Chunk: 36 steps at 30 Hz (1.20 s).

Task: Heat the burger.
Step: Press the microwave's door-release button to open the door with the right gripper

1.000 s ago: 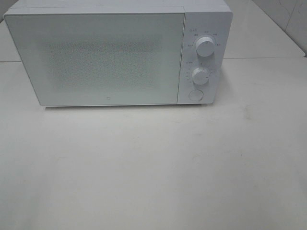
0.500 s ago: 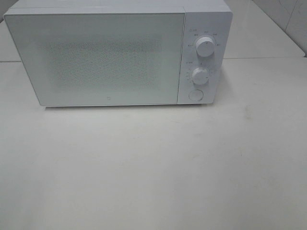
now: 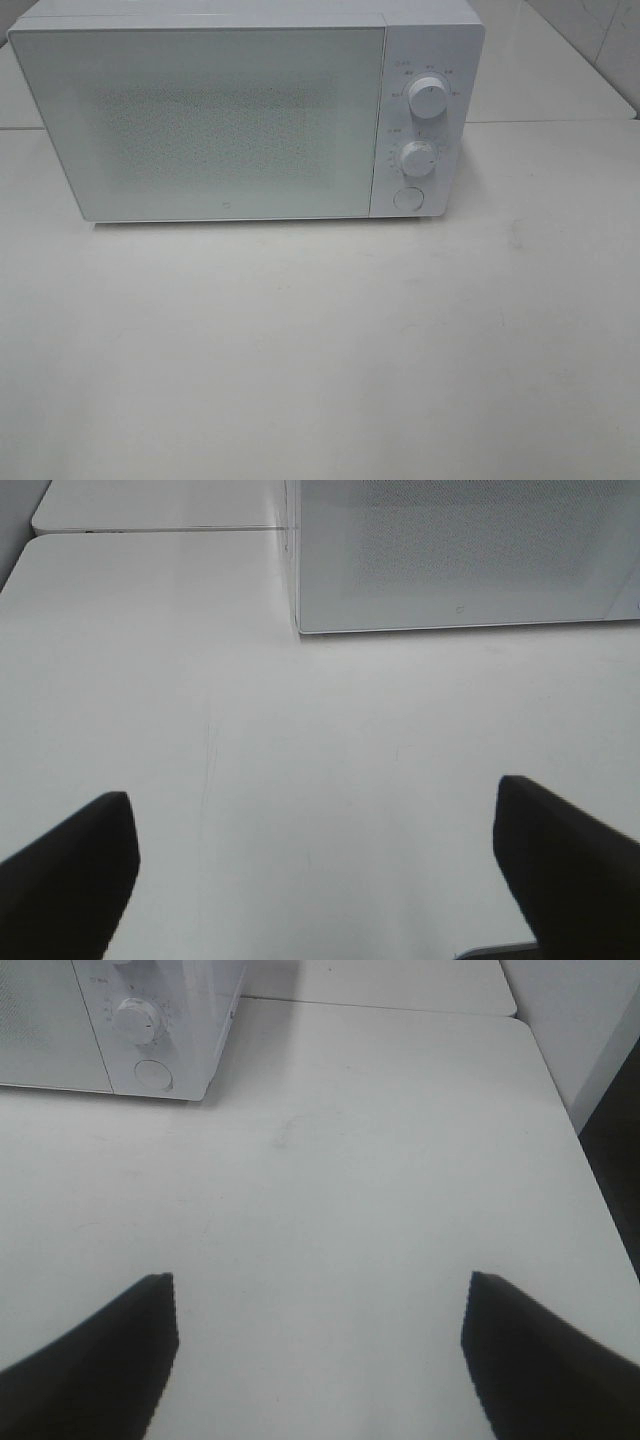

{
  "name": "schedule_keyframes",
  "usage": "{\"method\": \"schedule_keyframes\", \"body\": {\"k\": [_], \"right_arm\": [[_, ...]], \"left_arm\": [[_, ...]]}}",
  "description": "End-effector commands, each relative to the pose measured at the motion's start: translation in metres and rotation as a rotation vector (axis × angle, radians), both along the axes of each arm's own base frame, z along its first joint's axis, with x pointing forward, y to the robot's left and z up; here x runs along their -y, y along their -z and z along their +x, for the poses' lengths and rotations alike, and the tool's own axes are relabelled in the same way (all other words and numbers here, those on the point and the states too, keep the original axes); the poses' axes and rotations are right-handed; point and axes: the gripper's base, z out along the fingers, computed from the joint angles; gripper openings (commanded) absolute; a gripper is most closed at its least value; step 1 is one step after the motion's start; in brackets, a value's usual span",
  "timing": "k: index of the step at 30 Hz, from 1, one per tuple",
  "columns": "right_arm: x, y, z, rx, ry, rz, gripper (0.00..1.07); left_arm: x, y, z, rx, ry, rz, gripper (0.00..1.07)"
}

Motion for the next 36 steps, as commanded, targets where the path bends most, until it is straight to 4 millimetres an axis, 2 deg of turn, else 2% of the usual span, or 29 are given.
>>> {"method": "schedule_keyframes", "body": {"k": [1,8,14,20,21,23,25,26,31,32,33,34,36], "right_arm": [[0.001,0.001,-0.005,0.032,0.007,-0.010,0.76],[0.001,0.000,-0.004,0.028,0.006,-0.010,0.76],[-0.001,-0.013,0.007,0.021,0.004,-0.012,0.76],[-0.004,-0.021,0.030,0.014,-0.003,-0.014,0.76],[-0.006,-0.023,0.039,0.015,-0.005,-0.014,0.76],[-0.006,-0.024,0.043,0.015,-0.006,-0.015,0.76],[-0.008,-0.027,0.056,0.029,-0.010,-0.014,0.76],[-0.008,-0.027,0.056,0.029,-0.010,-0.014,0.76],[-0.013,-0.031,0.085,0.049,-0.018,-0.014,0.76],[-0.013,-0.031,0.085,0.049,-0.018,-0.014,0.76],[-0.014,-0.031,0.095,0.059,-0.021,-0.014,0.76],[-0.014,-0.031,0.095,0.059,-0.021,-0.014,0.76],[-0.016,-0.030,0.111,0.058,-0.025,-0.014,0.76]], "left_arm": [[0.001,0.001,-0.002,0.009,0.002,-0.009,0.88],[0.001,0.001,-0.002,0.009,0.002,-0.009,0.88],[0.001,0.001,-0.002,0.009,0.002,-0.009,0.88],[0.001,0.001,-0.002,0.009,0.002,-0.009,0.88],[0.001,0.001,-0.002,0.009,0.002,-0.009,0.88],[0.001,0.001,-0.002,0.009,0.002,-0.009,0.88],[0.001,0.001,-0.002,0.009,0.002,-0.009,0.88],[0.001,0.001,-0.002,0.009,0.002,-0.009,0.88],[0.001,0.001,-0.002,0.009,0.002,-0.009,0.88],[0.001,0.001,-0.002,0.009,0.002,-0.009,0.88],[0.001,0.001,-0.002,0.009,0.002,-0.009,0.88],[0.001,0.001,-0.002,0.009,0.002,-0.009,0.88],[0.001,0.001,-0.002,0.009,0.002,-0.009,0.88]]}}
